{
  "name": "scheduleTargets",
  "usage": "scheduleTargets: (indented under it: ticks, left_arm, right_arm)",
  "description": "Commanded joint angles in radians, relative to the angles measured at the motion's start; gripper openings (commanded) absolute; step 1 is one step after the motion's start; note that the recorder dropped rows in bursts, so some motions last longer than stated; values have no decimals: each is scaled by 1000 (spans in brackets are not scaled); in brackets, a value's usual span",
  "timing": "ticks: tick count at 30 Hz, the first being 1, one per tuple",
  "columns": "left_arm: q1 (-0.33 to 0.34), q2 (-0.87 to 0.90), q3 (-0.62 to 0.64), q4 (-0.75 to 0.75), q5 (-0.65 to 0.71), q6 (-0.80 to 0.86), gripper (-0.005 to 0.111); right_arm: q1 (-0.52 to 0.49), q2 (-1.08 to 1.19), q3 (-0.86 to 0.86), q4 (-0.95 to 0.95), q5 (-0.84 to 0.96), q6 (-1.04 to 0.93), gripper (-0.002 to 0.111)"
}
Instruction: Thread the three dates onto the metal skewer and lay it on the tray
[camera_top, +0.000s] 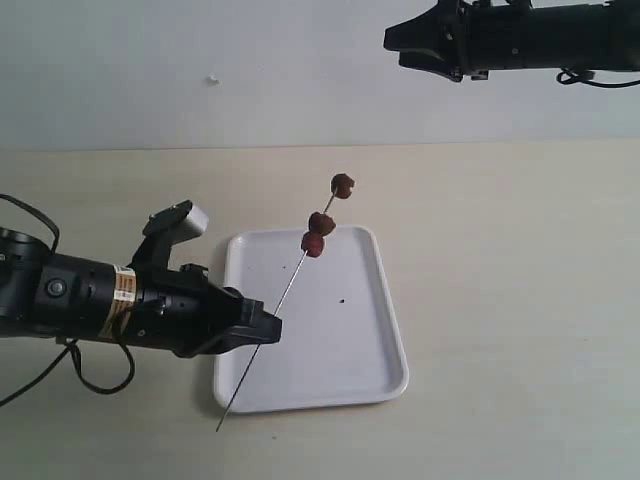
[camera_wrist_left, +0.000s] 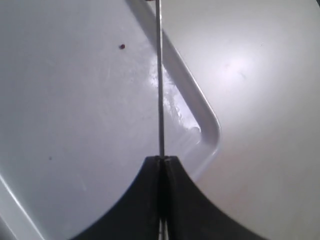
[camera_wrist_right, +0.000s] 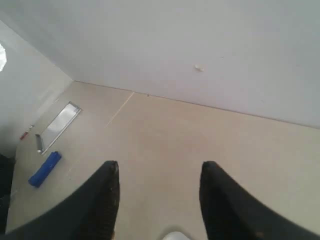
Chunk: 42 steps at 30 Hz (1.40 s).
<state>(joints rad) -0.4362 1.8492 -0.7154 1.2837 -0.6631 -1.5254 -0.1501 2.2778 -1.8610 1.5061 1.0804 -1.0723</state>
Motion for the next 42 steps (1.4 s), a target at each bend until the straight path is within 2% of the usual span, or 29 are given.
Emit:
scheduleTargets:
  ticks: [1, 5, 6, 27, 35, 40, 42]
  left_arm:
    - [-4, -10, 25, -17, -14, 0, 0]
    - [-4, 12, 28, -17, -9, -2, 0]
    - [-4, 17, 28, -19, -9, -2, 0]
    - [-4, 48, 28, 9, 32, -81, 1]
    - [-4, 48, 28, 75, 33, -157, 22]
    - [-4, 46, 28, 72, 33, -142, 39]
    - [10, 35, 24, 69, 37, -90, 44]
  right_arm:
    - [-2, -9, -8, -4, 64, -2, 34]
    - [-2, -9, -8, -13, 108, -24, 1]
    - [-2, -9, -8, -19, 110, -24, 0]
    - [-2, -9, -8, -43, 124, -24, 0]
    - [-2, -9, -8, -43, 128, -24, 0]
    - [-2, -9, -8, -43, 129, -22, 0]
    - [-2, -9, -8, -45, 131, -22, 0]
